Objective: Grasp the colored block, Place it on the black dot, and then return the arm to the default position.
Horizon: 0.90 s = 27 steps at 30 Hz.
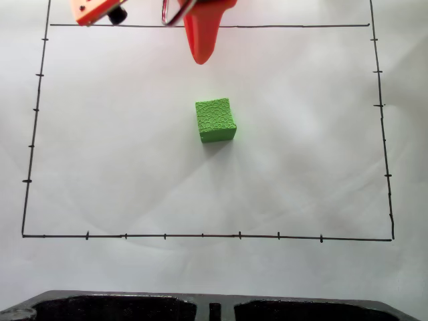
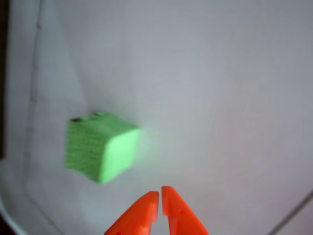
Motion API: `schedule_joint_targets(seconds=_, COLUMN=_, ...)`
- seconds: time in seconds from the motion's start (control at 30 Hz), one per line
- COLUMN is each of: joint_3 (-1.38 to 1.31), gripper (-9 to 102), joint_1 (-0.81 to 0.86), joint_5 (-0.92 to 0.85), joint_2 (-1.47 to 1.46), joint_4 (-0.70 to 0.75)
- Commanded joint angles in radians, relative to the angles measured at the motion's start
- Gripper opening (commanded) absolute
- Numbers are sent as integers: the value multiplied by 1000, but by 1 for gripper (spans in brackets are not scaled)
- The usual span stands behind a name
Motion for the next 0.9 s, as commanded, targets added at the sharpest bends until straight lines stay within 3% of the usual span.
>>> schedule_joint_targets(seconds=0.0, joint_3=-3, gripper=0, joint_1=9, joint_5=5, joint_2=14, joint_4=-14)
schedule_joint_targets(seconds=0.87, joint_3=-2, gripper=0, joint_1=34, joint_5=40, joint_2=14, joint_4=-15)
